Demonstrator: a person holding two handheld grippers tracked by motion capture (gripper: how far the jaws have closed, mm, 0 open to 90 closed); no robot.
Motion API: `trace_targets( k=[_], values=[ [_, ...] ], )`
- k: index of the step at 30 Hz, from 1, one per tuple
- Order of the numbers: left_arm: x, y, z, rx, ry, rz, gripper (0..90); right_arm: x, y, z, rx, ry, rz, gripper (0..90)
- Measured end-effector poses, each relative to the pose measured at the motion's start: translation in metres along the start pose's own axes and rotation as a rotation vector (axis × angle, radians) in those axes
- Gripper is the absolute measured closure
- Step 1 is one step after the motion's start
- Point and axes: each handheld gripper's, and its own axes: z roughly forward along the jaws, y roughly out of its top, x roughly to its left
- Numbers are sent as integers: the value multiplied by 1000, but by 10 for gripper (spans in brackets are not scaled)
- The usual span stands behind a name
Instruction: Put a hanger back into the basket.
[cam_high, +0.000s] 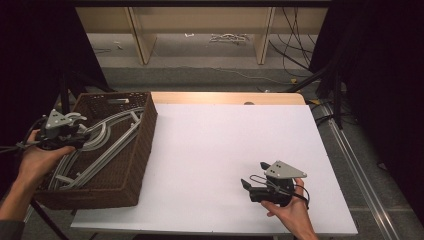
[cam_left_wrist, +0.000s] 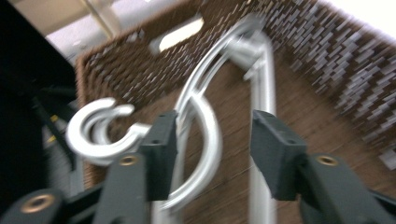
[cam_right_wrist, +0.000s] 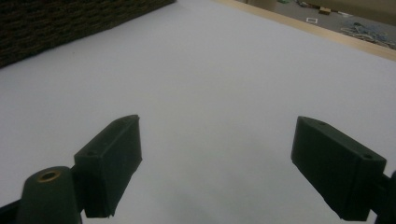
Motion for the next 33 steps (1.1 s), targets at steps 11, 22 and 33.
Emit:
trace_targets(
  k=[11,22,33],
  values=[
    [-38,-2,-16,-167,-102,-132,353,-1,2,-2,-44,14,33,170],
    [-75,5,-26,-252,-143,-150,256,3,3,-3,-46,29,27,169],
    [-112,12,-28,-337,-217,-160,221,6,3,-5,-67,32,21,168]
  ],
)
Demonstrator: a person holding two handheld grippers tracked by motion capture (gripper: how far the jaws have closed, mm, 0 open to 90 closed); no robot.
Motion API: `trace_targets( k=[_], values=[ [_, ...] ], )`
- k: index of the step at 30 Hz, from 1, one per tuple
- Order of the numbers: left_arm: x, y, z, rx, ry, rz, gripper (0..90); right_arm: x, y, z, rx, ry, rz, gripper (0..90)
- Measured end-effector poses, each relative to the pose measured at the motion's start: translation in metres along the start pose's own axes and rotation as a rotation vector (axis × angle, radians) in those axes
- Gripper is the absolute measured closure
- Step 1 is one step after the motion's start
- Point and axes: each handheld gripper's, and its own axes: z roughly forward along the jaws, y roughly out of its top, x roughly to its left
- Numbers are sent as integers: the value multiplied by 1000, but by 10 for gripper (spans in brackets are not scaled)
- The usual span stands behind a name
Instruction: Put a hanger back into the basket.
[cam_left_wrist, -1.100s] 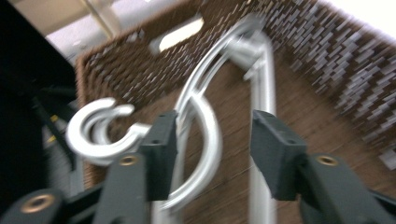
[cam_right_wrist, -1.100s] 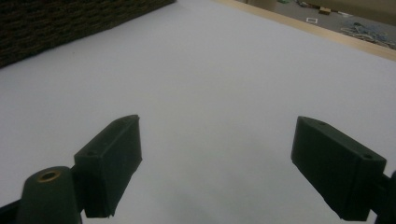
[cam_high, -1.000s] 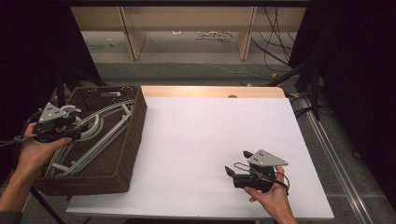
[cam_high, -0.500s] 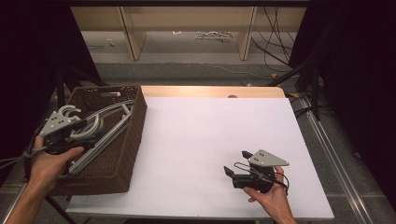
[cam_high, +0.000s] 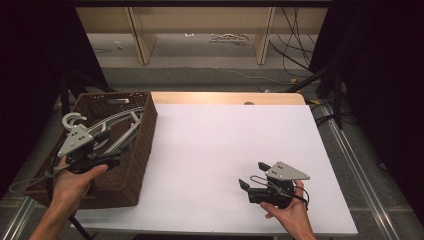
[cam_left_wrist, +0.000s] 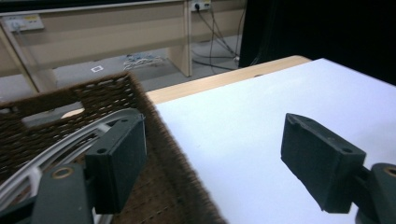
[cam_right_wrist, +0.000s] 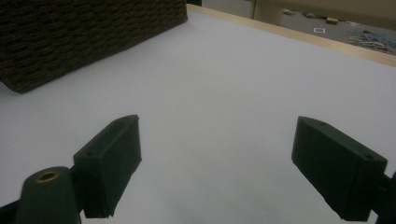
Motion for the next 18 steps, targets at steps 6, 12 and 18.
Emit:
trace_targets(
  k=[6,12,18],
  values=[
    [-22,-1,4,-23,-53,6,160,3,0,-3,-9,0,19,168],
    [-41,-7,13,-29,-101,15,158,4,0,-5,-35,8,8,165],
    [-53,-14,24,-42,-139,25,158,6,-1,-8,-46,9,2,163]
  ],
)
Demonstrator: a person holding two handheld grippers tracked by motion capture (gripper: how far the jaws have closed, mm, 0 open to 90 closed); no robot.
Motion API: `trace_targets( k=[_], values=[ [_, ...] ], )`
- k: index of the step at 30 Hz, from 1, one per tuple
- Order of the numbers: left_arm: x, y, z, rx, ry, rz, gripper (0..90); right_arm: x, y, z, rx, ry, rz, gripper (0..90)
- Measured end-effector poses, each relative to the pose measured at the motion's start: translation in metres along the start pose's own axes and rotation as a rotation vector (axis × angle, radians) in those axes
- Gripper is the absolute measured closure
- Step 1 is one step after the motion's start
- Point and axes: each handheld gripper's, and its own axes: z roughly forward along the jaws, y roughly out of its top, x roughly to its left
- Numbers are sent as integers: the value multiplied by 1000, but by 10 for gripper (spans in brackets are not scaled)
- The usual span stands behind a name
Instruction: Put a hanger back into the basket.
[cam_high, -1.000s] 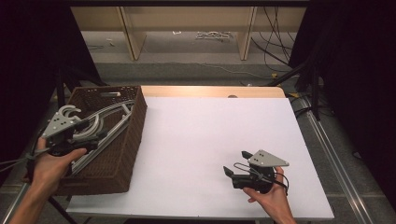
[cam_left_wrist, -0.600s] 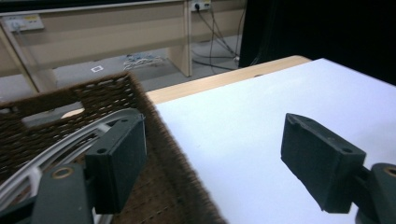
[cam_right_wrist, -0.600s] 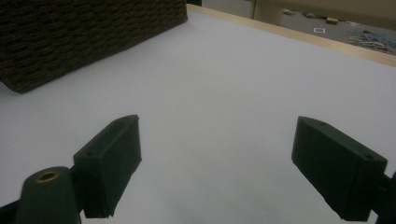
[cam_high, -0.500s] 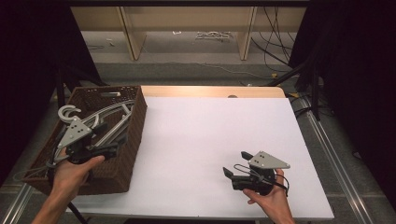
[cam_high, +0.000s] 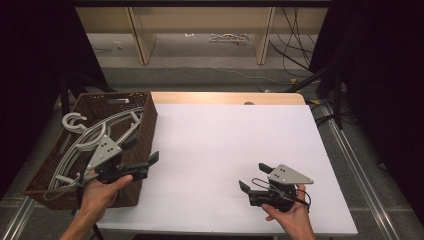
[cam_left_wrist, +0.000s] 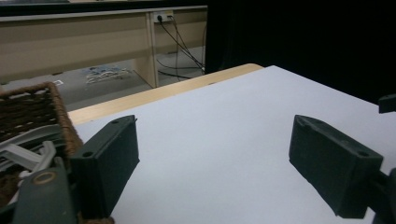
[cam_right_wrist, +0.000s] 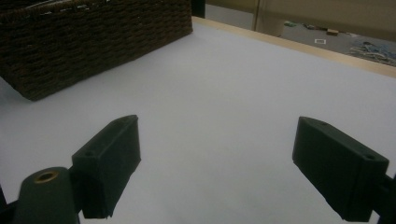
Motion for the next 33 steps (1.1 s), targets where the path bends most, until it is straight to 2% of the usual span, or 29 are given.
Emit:
trace_targets(
  k=[3,4,6,7,8,11,13,15,18,19,22,28,30,31,33],
  values=[
    [-6,-6,5,-5,-24,18,158,2,0,-1,0,7,0,163],
    [-8,-9,7,-9,-34,12,158,3,-1,0,-13,7,-1,163],
    [-12,-13,10,-16,-45,15,158,4,-1,-2,-4,7,-5,163],
    [-13,-14,11,-17,-50,12,158,6,-1,-2,-5,27,10,163],
    [-15,-15,12,-19,-57,4,158,6,-1,-3,-3,23,-4,162],
    [-19,-17,13,-30,-57,11,159,9,-1,-2,-20,24,-12,162],
    [-22,-18,14,-42,-62,13,159,11,-2,-2,-14,41,-4,162],
    [-23,-20,14,-50,-67,16,159,13,-1,-3,-11,37,-10,162],
    [-26,-22,14,-44,-48,6,160,13,-2,-3,-12,42,-16,162],
    [-27,-26,13,-49,-54,5,160,14,-2,-3,-16,54,-15,162],
    [-29,-33,14,-53,-63,10,161,15,-3,-4,-9,44,-17,162],
    [-32,-48,13,-29,-69,22,160,15,-5,-5,-17,41,-20,162],
    [-32,-54,11,-23,-71,16,160,16,-7,-6,6,39,-14,162],
    [-32,-57,10,-21,-74,15,160,15,-8,-6,-5,27,-19,162],
    [-34,-62,8,-12,-80,1,160,17,-10,-6,0,40,-12,162]
  ],
)
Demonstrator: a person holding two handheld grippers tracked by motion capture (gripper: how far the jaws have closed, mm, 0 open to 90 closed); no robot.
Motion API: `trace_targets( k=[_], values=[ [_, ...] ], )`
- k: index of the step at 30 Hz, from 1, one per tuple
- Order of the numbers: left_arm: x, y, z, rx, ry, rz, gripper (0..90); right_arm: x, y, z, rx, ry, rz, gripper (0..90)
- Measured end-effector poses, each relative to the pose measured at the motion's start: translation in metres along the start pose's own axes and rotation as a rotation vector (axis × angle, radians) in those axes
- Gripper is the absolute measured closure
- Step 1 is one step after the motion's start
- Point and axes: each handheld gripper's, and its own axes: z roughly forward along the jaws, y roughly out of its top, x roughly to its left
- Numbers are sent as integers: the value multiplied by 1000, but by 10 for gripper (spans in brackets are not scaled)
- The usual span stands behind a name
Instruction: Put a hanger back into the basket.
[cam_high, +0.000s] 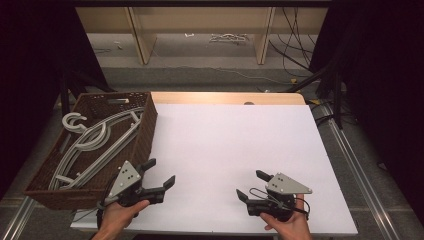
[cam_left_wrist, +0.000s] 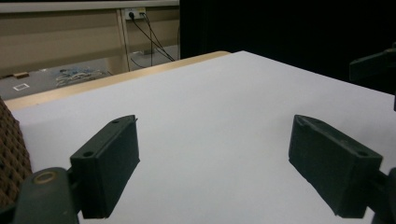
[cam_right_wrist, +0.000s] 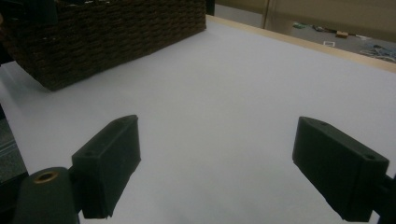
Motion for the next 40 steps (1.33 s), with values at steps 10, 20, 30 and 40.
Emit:
trace_targets(
  k=[10,20,30,40],
  values=[
    [-6,-5,-6,10,17,41,160,3,-8,-10,32,-6,14,163],
    [-4,-3,-5,6,15,64,160,5,-9,-15,27,-43,-44,163],
    [-3,-1,-6,4,19,70,160,6,-8,-14,39,-44,-61,163],
    [-4,-2,-5,9,15,68,160,5,-7,-15,39,-41,-58,163]
  ],
)
